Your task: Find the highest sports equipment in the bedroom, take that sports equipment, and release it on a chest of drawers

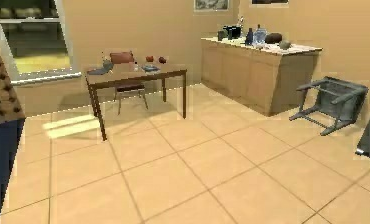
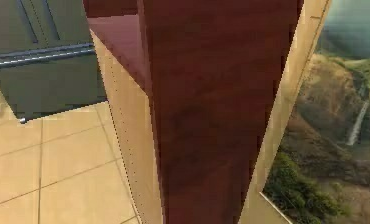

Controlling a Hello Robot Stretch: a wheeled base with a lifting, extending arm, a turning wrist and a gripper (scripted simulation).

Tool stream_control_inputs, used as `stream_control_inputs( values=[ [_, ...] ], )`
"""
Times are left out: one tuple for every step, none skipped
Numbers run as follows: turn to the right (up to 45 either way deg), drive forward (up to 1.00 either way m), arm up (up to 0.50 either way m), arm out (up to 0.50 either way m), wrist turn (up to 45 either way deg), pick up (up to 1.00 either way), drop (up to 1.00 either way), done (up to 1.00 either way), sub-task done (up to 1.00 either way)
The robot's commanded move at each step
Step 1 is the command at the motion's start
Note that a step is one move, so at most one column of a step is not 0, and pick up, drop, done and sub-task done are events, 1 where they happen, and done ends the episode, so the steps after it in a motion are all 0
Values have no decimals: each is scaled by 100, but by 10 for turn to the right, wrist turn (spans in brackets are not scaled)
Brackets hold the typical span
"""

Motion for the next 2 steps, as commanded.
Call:
stream_control_inputs(
  values=[
    [-450, 0, 0, 0, 0, 0, 0, 0, 0],
    [-450, 0, 0, 0, 0, 0, 0, 0, 0]
  ],
)
